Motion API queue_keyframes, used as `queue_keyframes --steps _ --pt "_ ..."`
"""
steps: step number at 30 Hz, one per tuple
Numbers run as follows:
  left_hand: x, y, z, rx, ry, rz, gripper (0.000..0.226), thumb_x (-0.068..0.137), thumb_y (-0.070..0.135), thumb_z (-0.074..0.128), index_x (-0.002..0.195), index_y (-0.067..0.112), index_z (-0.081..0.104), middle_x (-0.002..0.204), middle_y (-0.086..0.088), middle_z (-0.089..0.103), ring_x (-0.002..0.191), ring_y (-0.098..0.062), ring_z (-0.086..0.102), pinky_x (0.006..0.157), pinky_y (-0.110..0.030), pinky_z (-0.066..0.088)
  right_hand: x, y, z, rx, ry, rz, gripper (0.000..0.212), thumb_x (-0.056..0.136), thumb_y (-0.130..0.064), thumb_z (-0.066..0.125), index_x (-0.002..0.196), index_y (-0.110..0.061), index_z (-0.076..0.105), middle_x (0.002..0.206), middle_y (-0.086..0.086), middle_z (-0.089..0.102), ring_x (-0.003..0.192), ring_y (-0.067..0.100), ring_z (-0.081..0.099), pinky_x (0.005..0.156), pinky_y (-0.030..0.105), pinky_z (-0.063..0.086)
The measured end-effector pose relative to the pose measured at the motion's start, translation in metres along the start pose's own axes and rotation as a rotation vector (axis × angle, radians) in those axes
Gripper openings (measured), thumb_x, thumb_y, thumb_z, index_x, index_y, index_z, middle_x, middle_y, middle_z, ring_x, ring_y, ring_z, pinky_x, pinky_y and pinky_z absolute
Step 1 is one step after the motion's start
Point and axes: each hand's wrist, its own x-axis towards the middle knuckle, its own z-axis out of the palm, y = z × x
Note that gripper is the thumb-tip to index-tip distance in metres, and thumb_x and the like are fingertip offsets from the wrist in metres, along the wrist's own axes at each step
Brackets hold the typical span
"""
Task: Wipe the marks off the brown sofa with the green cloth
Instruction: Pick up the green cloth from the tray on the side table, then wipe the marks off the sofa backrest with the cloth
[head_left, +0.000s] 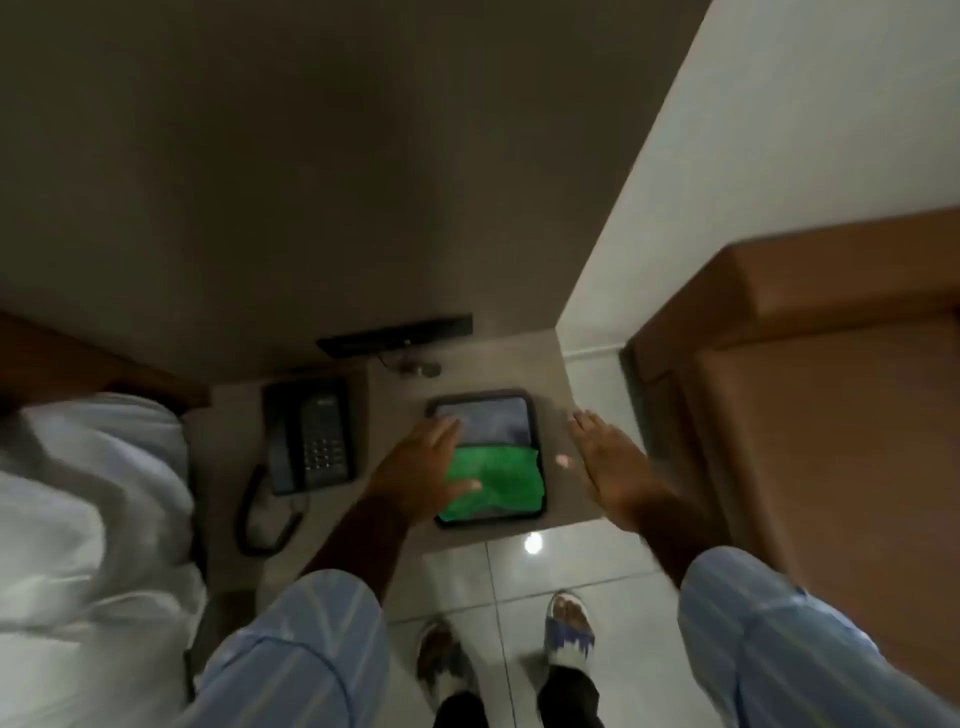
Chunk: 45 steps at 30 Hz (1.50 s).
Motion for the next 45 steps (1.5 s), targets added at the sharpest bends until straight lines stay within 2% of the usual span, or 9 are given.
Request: queue_keyframes --steps 6,10,14,17,21,26,34,38,45 --pt "0.054 -0.028 0.148 0.171 -0.159 0.101 0.069 0.094 0.043 0.056 0.150 0.015 0.027 0.160 -0.011 0.026 0.146 -0.029 0.025 0.121 -0.039 0.020 0.041 0.053 0.160 0.242 -0.008 0.077 0.072 0.111 -0.041 0.046 0.169 -0.006 0.021 0.177 0.013 0.023 0.164 0.027 0.025 0.130 0.031 0.020" --pt "0.068 -0.036 0.186 0.234 0.022 0.095 0.058 0.083 0.040 0.072 0.133 0.016 0.056 0.141 -0.018 0.053 0.126 -0.040 0.051 0.105 -0.052 0.042 0.048 0.065 0.226 0.126 0.098 0.022 0.084 0.108 -0.057 0.035 0.167 0.001 0.021 0.179 0.018 0.011 0.167 0.031 0.012 0.135 0.042 0.020" --pt "0.082 -0.027 0.183 0.247 0.136 0.097 0.034 0.076 0.022 0.079 0.107 0.014 0.070 0.115 -0.016 0.067 0.103 -0.039 0.061 0.086 -0.046 0.055 0.050 0.068 0.231 0.052 0.097 -0.008 0.092 0.104 -0.065 0.017 0.168 0.002 0.016 0.179 0.020 0.006 0.167 0.033 0.006 0.138 0.045 0.013" --pt "0.088 -0.004 0.159 0.227 0.033 0.002 0.029 0.085 0.023 0.067 0.113 0.017 0.066 0.117 -0.012 0.064 0.104 -0.037 0.059 0.084 -0.044 0.054 0.041 0.076 0.209 0.072 0.061 0.002 0.092 0.104 -0.065 0.019 0.169 -0.001 0.012 0.179 0.019 0.005 0.168 0.032 0.007 0.138 0.043 0.014" --pt "0.088 0.043 0.123 0.173 0.083 -0.071 0.022 0.091 0.027 0.059 0.109 0.014 0.063 0.111 -0.013 0.063 0.095 -0.037 0.063 0.075 -0.043 0.054 0.004 0.103 0.168 0.135 0.134 0.109 0.092 0.104 -0.067 0.016 0.171 -0.004 0.005 0.180 0.015 -0.004 0.168 0.027 -0.003 0.139 0.042 0.007" --pt "0.091 0.164 0.081 0.061 0.113 0.066 0.017 0.092 0.021 0.059 0.106 0.012 0.060 0.107 -0.014 0.063 0.094 -0.035 0.061 0.077 -0.042 0.050 -0.073 0.161 0.110 0.175 0.253 0.272 0.089 0.109 -0.065 0.022 0.170 -0.004 0.002 0.180 0.014 -0.009 0.168 0.026 -0.009 0.138 0.040 -0.002" --pt "0.098 0.436 0.054 -0.020 0.150 0.408 0.017 0.093 0.020 0.055 0.108 0.014 0.055 0.107 -0.012 0.059 0.092 -0.035 0.060 0.074 -0.044 0.054 -0.235 0.294 0.025 0.236 0.495 0.567 0.087 0.110 -0.060 0.034 0.170 -0.001 0.010 0.179 0.019 -0.003 0.168 0.030 -0.003 0.137 0.041 -0.002" --pt "0.098 0.563 0.069 -0.063 0.167 0.557 0.028 0.091 0.024 0.061 0.115 0.010 0.058 0.109 -0.013 0.063 0.096 -0.032 0.060 0.081 -0.045 0.054 -0.317 0.377 0.014 0.247 0.549 0.714 0.087 0.110 -0.060 0.033 0.170 -0.002 0.008 0.180 0.018 -0.003 0.168 0.029 -0.004 0.136 0.040 -0.002" --pt "0.123 0.742 0.134 -0.163 0.132 0.701 0.025 0.088 0.017 0.065 0.111 0.009 0.059 0.107 -0.011 0.063 0.094 -0.028 0.060 0.078 -0.043 0.054 -0.433 0.548 -0.008 0.114 0.638 0.913 0.087 0.110 -0.060 0.029 0.168 0.000 0.009 0.179 0.020 0.000 0.168 0.032 0.002 0.137 0.044 0.005"
